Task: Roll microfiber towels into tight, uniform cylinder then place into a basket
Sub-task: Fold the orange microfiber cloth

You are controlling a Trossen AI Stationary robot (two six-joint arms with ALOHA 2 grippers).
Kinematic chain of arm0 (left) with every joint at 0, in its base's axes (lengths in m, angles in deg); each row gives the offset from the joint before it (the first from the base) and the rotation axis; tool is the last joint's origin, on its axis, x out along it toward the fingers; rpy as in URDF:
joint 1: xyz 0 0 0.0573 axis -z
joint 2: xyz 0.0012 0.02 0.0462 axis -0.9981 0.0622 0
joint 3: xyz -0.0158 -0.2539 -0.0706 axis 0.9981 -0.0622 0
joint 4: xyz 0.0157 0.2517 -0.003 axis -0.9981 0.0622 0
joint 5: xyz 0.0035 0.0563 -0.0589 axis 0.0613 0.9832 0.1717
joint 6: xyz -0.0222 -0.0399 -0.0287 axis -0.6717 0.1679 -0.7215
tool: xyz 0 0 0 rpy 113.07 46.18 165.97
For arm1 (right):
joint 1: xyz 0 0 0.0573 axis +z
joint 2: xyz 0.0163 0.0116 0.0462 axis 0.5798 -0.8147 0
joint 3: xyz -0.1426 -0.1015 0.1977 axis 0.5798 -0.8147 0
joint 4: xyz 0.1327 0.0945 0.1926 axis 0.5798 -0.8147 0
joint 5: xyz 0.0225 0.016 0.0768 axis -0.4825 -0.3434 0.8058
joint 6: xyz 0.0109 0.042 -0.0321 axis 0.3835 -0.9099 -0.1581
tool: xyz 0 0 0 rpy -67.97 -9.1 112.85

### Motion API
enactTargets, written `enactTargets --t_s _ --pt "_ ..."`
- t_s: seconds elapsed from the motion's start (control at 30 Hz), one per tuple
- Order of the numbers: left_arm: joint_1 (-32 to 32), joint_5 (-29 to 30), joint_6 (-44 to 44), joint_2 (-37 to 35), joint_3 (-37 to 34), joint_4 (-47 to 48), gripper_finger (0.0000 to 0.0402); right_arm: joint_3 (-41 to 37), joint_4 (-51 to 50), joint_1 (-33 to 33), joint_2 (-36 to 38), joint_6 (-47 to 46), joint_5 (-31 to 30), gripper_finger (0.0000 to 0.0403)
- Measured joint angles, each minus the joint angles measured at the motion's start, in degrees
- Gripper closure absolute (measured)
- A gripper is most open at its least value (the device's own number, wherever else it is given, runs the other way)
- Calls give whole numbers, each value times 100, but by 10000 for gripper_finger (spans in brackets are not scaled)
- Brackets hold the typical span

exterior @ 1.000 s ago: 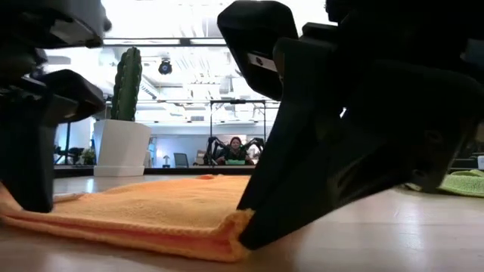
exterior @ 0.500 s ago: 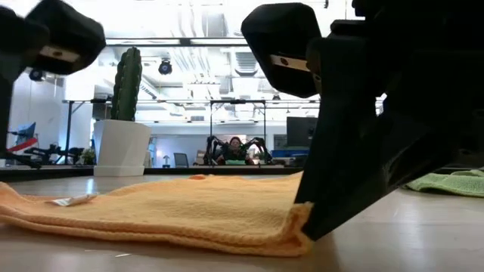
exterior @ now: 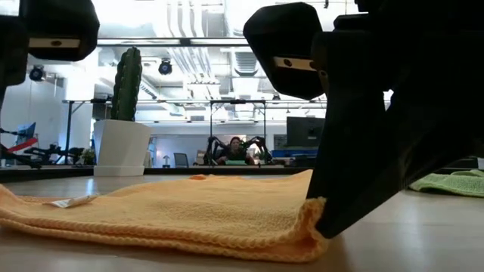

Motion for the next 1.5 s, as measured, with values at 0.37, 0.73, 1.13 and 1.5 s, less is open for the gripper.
enactTargets --t_s 0.37,0.73,1.13,1.5 --pt "0 432 397 177 -66 -293 274 0 -46 -2 69 8 0 394" --pt "-5 936 475 271 -101 -328 274 0 -131 -2 210 7 -2 394" --pt "-66 1028 608 381 -99 -548 274 0 -222 -2 324 -9 -27 394" --pt "-63 846 555 537 -59 -722 312 -7 -474 -2 341 -174 -28 394"
